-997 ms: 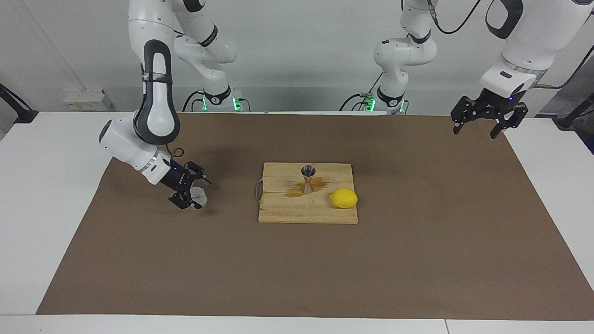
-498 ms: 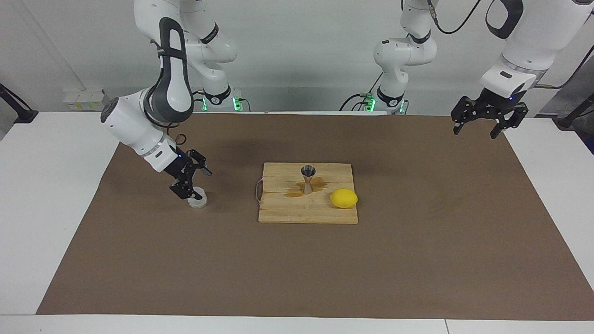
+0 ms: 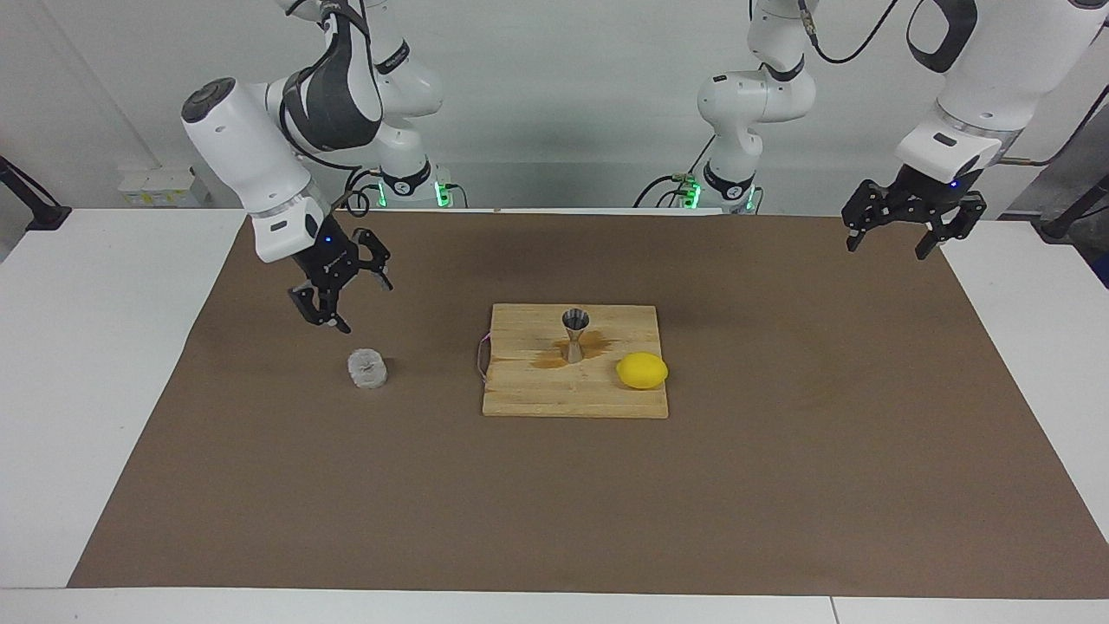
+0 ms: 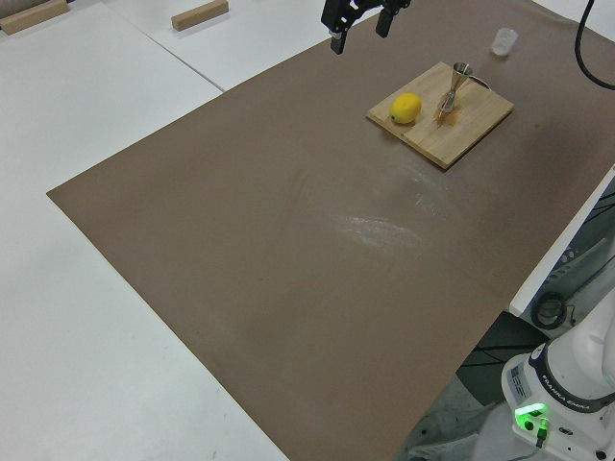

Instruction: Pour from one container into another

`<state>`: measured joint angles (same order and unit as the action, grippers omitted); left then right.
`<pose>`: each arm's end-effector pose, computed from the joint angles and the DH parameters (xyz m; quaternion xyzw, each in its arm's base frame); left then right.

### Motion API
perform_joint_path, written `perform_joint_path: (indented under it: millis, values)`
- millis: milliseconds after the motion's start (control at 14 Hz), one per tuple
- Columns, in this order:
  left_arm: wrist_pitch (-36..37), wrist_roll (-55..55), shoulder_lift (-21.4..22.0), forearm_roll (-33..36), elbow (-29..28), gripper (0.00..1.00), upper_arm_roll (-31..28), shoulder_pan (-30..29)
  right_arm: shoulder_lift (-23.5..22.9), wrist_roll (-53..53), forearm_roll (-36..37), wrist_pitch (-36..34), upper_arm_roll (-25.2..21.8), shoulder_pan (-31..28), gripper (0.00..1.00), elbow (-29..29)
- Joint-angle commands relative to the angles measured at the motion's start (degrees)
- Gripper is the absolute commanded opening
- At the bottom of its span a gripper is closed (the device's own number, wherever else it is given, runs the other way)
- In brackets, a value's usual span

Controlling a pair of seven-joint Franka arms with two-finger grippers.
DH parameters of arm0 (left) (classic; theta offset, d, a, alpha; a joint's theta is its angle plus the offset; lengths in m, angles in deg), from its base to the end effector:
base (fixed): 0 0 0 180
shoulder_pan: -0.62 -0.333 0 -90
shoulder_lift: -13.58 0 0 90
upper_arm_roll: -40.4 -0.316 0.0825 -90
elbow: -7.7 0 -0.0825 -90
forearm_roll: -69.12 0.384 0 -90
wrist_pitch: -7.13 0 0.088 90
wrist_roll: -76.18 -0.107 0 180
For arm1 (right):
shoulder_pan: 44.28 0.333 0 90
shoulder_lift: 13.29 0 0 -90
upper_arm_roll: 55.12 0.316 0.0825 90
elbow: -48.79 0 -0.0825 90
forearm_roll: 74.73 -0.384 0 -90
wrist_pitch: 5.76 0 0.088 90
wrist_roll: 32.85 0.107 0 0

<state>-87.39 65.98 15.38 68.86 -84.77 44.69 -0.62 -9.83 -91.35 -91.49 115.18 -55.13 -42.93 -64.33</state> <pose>0.5516 -0.0305 0.6285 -0.9928 0.1152 -0.0336 0.0010 0.5601 0.0265 0.5160 -0.8844 -0.4371 -0.1484 0.0692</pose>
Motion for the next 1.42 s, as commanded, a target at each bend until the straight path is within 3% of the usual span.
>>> perform_joint_path:
  millis: [0,427,570,997,1353]
  values:
    - [0.13,-0.87,-0.31,-0.53,0.71,1.00,0.02,-0.26,0.22,11.35,3.39,-1.94,0.10,-0.21,1.00,3.34]
    - [0.22,-0.87,-0.40,-0.53,0.63,1.00,0.02,-0.08,-0.48,35.34,12.16,-3.25,0.10,-0.91,1.00,9.75]
    - [0.22,-0.87,-0.40,-0.53,0.63,1.00,0.02,-0.08,-1.09,42.38,17.26,-8.68,0.10,-0.39,1.00,13.52]
    - [0.65,-0.96,-0.31,-0.53,0.54,1.00,0.02,-0.08,-3.02,67.50,16.67,-21.78,0.45,-0.39,1.00,21.17]
    - [1.09,-3.23,-0.57,0.43,1.15,1.00,0.02,-0.08,-2.94,69.13,17.81,-27.59,0.36,-1.00,1.00,22.86]
